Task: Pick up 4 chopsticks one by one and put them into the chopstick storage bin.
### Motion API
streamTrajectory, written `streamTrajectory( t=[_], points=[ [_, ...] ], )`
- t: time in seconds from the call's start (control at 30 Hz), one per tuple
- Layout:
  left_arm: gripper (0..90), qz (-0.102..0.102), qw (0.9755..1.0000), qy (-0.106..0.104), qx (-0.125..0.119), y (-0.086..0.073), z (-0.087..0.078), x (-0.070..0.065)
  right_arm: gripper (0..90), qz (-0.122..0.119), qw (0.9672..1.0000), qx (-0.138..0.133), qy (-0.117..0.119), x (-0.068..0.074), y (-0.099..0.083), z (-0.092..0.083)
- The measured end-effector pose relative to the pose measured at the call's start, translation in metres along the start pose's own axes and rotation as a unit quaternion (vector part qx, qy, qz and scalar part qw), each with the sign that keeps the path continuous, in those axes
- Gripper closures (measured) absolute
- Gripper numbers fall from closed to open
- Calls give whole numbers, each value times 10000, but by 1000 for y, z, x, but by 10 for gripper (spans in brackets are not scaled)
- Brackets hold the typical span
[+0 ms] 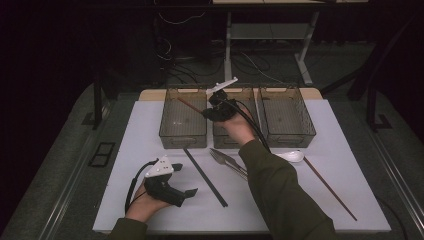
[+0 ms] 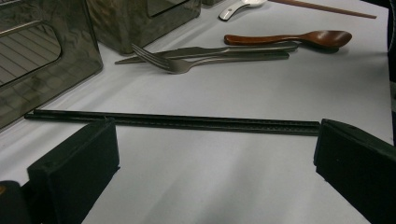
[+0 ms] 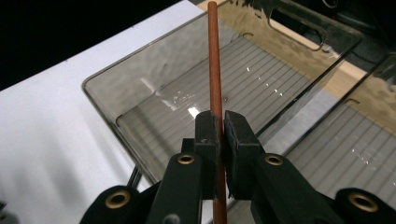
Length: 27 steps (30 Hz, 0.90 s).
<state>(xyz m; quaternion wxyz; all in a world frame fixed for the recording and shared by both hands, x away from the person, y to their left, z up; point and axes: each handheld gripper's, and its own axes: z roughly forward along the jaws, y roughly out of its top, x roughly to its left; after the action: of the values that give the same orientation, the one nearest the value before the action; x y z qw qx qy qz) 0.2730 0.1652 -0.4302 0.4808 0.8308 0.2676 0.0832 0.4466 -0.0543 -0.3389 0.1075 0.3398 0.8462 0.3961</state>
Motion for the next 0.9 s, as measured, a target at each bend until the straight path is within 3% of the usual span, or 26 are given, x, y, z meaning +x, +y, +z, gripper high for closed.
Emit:
streamTrajectory(
  t=[0.43,0.9],
  points=[
    [0,-51,10000,-31,-58,0,0,0,839,119,9992,369,-125,5,11,45],
    [0,-44,9999,-86,-65,0,1,0,837,201,9971,691,-235,8,23,74]
  ],
)
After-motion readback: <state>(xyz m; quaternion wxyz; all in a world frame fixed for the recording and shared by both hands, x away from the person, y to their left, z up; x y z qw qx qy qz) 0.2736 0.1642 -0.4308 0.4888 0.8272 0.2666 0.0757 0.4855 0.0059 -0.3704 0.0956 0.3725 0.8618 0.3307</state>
